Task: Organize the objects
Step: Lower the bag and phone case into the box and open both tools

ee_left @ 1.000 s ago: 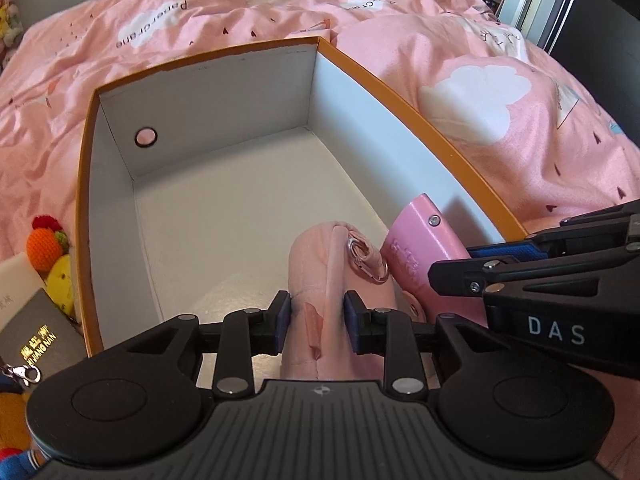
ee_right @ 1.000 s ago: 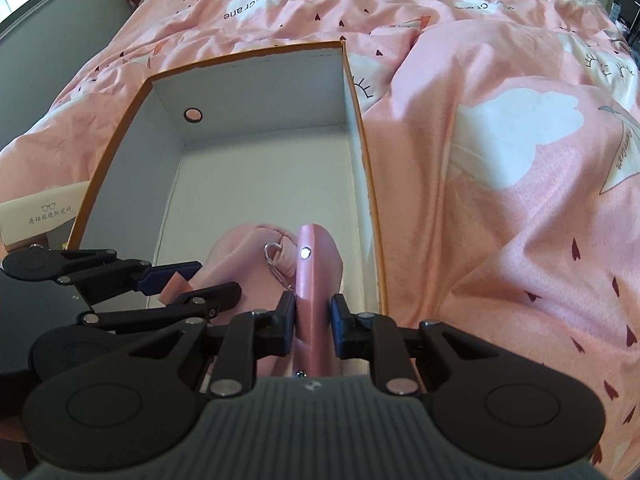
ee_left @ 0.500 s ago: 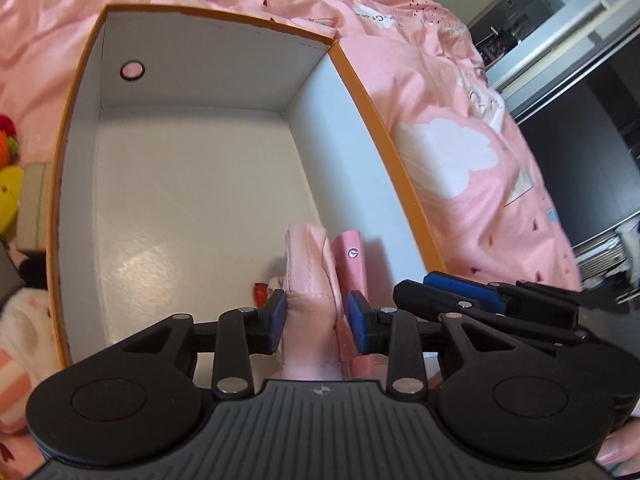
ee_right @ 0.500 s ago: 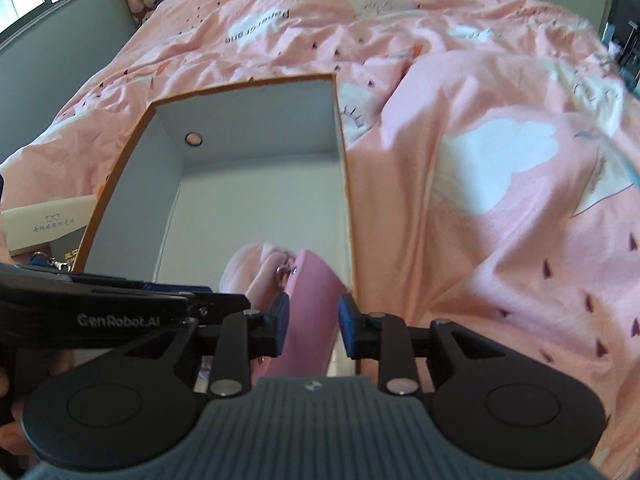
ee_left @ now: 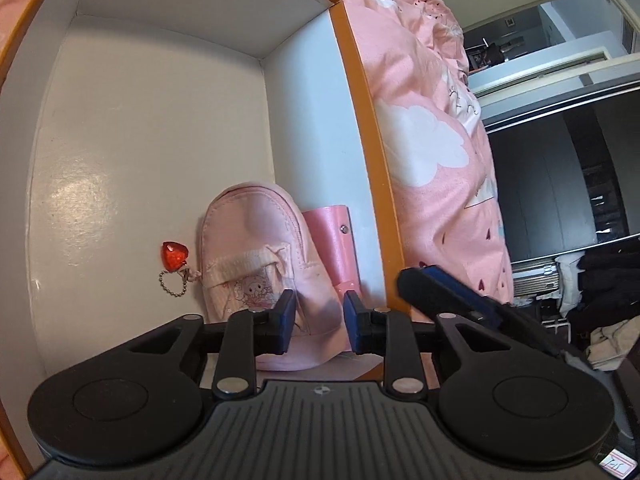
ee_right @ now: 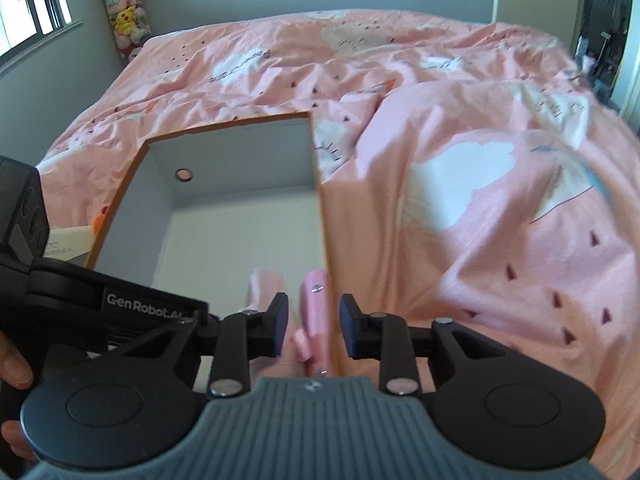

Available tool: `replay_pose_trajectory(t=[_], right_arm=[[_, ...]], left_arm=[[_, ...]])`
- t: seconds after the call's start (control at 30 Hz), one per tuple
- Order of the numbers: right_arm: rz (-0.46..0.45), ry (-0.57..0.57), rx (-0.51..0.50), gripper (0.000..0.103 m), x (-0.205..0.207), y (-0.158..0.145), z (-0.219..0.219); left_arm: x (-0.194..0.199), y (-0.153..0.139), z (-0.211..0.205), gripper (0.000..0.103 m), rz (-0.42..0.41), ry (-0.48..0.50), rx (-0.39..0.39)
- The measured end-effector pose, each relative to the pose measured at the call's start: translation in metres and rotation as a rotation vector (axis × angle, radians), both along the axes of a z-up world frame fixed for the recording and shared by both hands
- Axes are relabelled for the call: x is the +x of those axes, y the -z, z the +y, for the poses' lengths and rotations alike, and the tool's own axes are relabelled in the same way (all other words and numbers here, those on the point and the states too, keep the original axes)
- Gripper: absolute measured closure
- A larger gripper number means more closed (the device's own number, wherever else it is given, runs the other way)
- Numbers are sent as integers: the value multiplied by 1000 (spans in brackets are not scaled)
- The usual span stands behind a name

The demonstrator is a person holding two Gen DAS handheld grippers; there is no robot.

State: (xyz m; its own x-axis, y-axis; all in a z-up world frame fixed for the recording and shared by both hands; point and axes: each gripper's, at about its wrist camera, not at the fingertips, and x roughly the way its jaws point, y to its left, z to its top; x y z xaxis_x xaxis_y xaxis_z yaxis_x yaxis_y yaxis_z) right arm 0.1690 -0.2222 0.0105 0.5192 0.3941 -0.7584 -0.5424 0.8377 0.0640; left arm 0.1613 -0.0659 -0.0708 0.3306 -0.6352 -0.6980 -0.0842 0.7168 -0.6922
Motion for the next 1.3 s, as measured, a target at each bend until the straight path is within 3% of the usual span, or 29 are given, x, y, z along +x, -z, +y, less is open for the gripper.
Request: replay_pose_trajectory(t=[0.2, 0.3, 0.47, 0.67, 0.87, 1.1, 1.3], right_arm=[[43, 18, 19, 73, 8, 7, -6], [46, 36, 12, 73, 8, 12, -6], [48, 55, 22, 67, 6, 13, -10], [19, 69, 16, 63, 1, 11, -8], [-20, 75, -8, 54, -6, 9, -6], [-40, 79, -21, 54, -12, 6, -1], [-59, 62, -63, 58, -17, 8, 5]], left_arm=[[2, 0, -1, 71, -24, 33, -4], [4, -3, -7, 72, -46, 45, 30], [-2, -8, -3, 69, -65, 51, 45], [-13, -19, 2, 62, -126, 39, 111], [-18, -22, 4, 61, -153, 15, 154], [-18, -22, 5, 62, -164, 22, 176], [-12, -22, -9, 88, -204, 117, 213]])
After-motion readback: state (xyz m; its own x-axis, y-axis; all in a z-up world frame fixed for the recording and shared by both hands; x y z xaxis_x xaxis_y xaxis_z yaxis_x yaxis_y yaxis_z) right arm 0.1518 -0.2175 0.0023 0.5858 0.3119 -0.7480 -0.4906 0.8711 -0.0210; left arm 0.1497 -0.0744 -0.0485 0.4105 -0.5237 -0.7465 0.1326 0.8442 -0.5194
